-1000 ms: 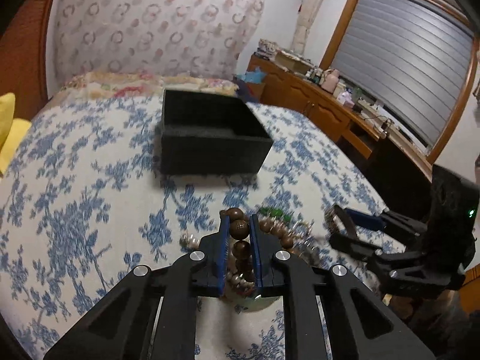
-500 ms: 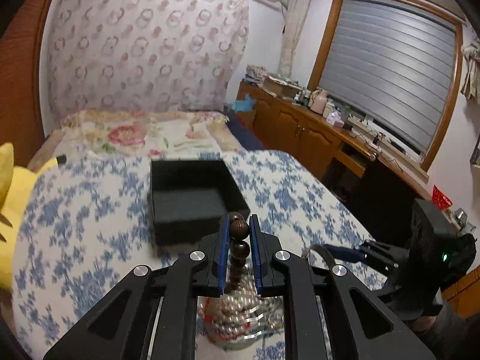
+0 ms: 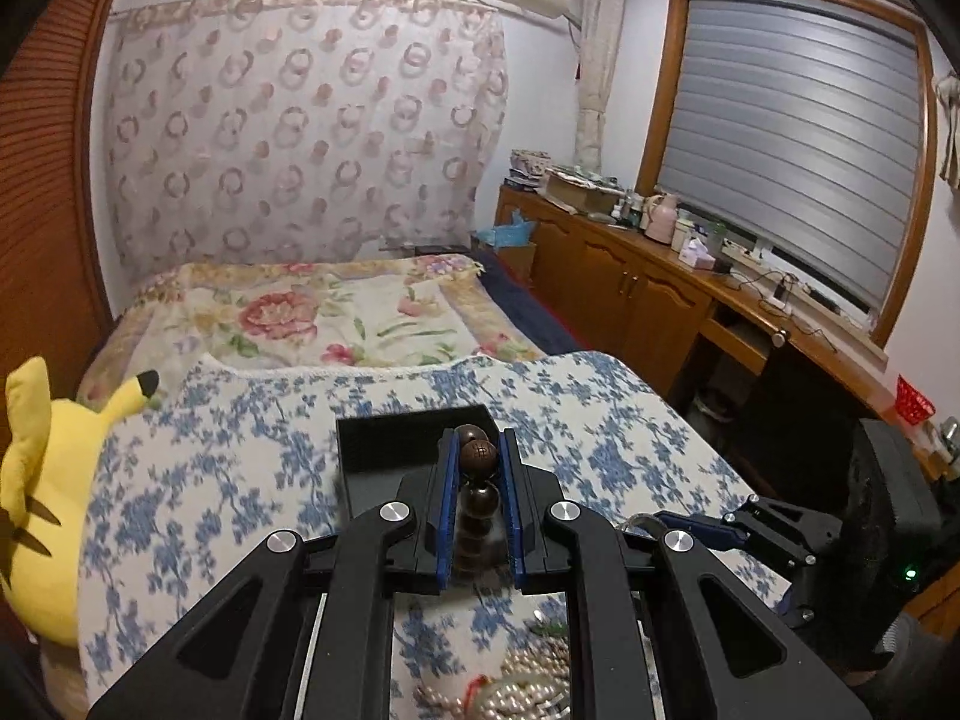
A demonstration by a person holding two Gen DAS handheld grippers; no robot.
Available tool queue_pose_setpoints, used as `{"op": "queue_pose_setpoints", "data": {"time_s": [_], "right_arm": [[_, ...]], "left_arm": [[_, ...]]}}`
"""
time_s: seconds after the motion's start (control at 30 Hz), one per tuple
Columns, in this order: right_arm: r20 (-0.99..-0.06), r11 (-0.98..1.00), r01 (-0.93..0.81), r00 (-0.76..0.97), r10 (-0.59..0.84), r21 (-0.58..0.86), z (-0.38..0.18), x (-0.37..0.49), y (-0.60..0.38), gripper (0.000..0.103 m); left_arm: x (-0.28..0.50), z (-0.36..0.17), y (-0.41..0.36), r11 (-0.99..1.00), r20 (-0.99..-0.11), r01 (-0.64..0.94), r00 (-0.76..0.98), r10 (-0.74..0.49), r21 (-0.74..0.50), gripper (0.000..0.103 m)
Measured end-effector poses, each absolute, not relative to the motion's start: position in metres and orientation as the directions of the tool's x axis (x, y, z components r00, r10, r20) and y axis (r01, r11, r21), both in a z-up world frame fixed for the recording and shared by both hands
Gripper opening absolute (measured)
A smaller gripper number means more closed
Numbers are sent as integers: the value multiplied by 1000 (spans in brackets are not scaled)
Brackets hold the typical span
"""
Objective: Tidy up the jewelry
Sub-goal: 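Carry the bead bracelet and silver bangle into the black box and open both tools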
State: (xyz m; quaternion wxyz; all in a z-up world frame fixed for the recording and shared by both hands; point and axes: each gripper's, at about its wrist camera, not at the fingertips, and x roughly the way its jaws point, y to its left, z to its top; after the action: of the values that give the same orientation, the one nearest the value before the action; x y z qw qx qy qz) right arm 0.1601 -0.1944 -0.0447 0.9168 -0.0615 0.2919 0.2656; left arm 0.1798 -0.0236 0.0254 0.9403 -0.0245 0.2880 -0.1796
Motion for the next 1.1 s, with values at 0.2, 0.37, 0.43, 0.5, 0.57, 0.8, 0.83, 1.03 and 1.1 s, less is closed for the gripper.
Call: {"op": "queue_pose_setpoints", "data": {"time_s": [0.2,0.37,0.43,0.5,0.57,0.8,0.83,1.03,1.1], "right_arm": [[-555,847,-531,700,450,17,-35,183,-183,60],[-564,846,-534,701,436,-9,-39,198,-176,60],[-572,844,-536,697,433,-14,-43,205,-173,60],[-576,842,-540,693,433,-16,-46,212,-171,60],[-581,841,-541,689,433,-15,-49,217,-169,60],[-596,832,-554,675,435,-21,-56,235,-158,60],[-597,832,-554,674,435,-18,-57,237,-157,60],[-611,828,-561,658,441,-6,-64,248,-150,60],[-620,826,-563,651,438,-7,-67,253,-145,60]], "left_arm": [[207,21,-24,944,-551,304,770,-322,-127,12],[229,4,-21,950,-584,281,752,-304,-133,12],[234,-4,-21,953,-597,274,746,-295,-128,12],[241,-15,-20,956,-614,264,736,-286,-129,12],[245,-22,-17,957,-624,256,729,-281,-133,12],[246,-33,-7,964,-629,228,731,-264,-138,38],[245,-32,-5,966,-626,222,736,-256,-134,39],[233,-28,14,978,-606,176,767,-210,-116,59],[229,-28,21,983,-599,155,780,-184,-101,72]]}}
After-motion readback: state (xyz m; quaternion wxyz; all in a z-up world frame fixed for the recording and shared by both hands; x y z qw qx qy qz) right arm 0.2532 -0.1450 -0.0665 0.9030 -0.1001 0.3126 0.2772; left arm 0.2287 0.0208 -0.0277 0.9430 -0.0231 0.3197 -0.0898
